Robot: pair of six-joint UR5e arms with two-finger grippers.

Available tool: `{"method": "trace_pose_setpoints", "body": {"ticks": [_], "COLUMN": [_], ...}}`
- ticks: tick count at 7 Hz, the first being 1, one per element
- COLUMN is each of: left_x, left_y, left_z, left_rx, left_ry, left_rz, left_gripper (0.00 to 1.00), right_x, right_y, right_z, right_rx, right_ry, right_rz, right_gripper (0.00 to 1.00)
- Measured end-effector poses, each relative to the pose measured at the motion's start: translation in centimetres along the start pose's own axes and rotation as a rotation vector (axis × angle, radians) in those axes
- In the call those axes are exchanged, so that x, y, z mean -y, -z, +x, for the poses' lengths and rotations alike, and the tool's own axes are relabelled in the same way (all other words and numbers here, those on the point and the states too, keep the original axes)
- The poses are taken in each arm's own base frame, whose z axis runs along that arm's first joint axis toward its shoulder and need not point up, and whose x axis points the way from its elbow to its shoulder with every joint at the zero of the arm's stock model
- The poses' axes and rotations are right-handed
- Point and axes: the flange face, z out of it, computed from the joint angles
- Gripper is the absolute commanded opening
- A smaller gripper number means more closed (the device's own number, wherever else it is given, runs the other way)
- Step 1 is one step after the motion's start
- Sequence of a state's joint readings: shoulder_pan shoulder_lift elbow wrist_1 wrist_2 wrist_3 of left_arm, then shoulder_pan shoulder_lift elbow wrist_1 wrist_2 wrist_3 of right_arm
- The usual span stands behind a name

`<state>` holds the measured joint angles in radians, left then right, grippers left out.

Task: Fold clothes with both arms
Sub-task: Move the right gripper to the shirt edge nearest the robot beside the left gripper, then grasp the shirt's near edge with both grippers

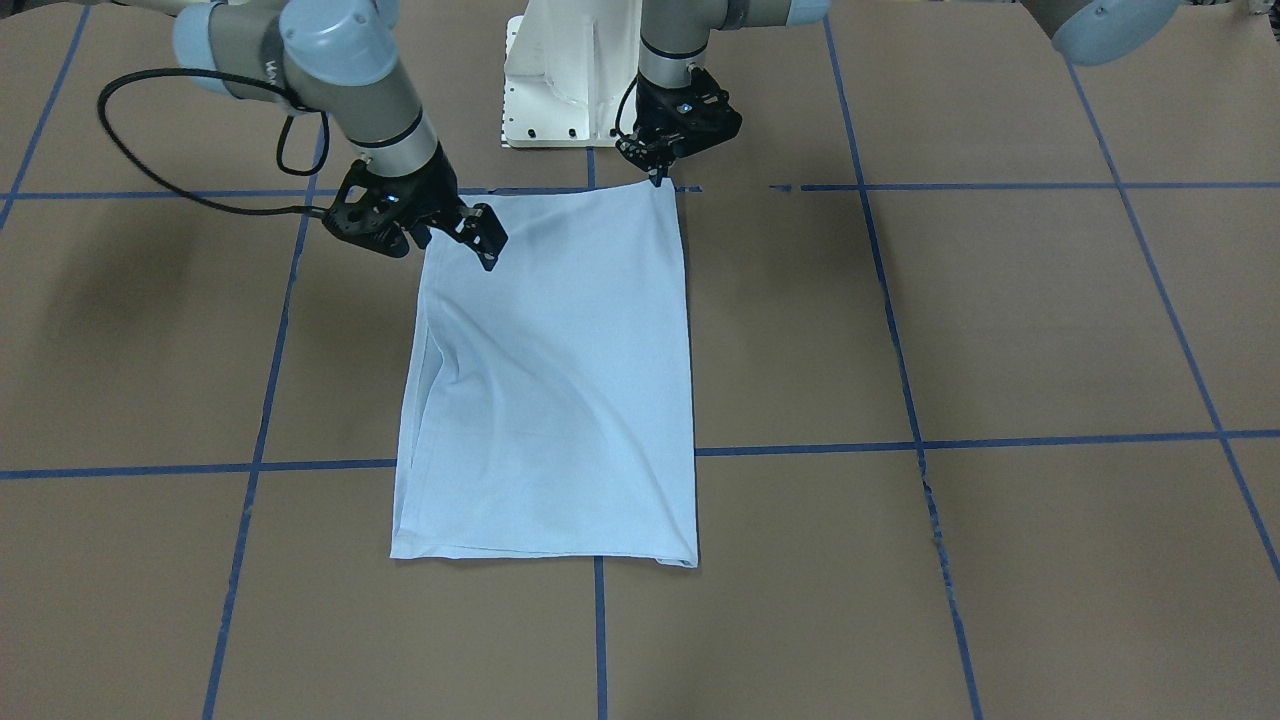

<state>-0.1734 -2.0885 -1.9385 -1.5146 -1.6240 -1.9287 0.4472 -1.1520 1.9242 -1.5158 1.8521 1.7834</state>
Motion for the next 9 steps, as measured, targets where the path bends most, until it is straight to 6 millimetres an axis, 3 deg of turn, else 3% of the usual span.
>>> {"method": "trace_pose_setpoints", "body": {"ticks": [1,3,6,9], "left_x": [0.0,-0.1,-0.4,-0.6], "left_y": [0.0,-0.1,-0.5,-0.1], "left_z": [0.1,0.3,0.5,0.9], "left_rx": [-0.006,-0.023,-0.03,-0.041], "left_ry": [-0.009,-0.013,-0.016,-0.018], "left_rz": [-0.001,-0.007,-0.013,-0.017], "left_gripper": [0.0,0.0,0.0,0.0], "right_x": [-3.6,-7.5,-9.2,-10.4], "right_y": [-1.8,-4.1,-5.1,-4.8], "right_z": [0.5,1.8,3.3,2.6], "right_rx": [-0.046,-0.125,-0.136,-0.096], "right_ry": [-0.044,-0.065,-0.081,-0.217], "right_rz": [0.035,0.079,0.12,0.108], "right_gripper": [1.0,1.0,1.0,1.0]}}
